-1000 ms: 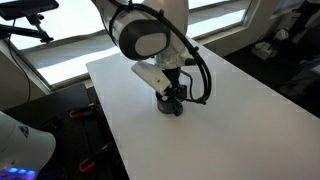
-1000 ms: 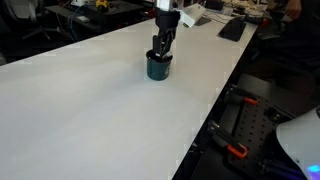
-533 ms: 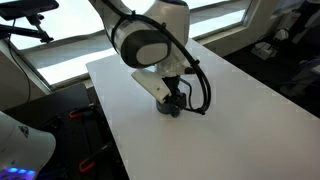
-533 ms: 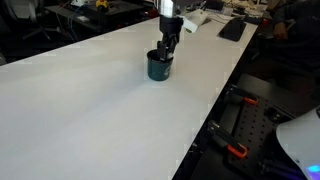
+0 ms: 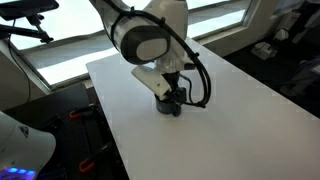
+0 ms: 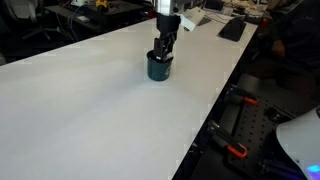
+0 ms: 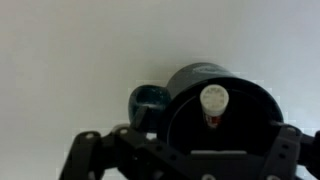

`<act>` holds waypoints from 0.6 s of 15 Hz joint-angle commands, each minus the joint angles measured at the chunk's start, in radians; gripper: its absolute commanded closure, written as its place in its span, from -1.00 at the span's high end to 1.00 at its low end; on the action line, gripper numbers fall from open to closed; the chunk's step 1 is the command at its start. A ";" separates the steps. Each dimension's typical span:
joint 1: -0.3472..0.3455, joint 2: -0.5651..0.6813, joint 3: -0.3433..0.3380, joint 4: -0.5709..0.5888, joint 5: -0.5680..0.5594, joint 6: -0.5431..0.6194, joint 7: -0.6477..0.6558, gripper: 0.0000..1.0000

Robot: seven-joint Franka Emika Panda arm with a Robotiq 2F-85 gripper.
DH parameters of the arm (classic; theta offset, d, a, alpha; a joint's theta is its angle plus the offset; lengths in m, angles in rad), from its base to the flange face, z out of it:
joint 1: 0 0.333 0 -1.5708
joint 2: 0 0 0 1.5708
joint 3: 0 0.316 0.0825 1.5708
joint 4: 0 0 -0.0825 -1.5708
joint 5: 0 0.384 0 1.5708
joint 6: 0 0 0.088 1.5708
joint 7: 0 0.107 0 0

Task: Remove the marker from the cup

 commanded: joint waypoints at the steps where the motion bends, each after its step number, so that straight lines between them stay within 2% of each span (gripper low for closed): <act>1: 0.017 -0.043 0.016 0.004 -0.012 -0.020 0.017 1.00; 9: 0.026 -0.059 0.056 0.031 0.013 -0.057 0.011 1.00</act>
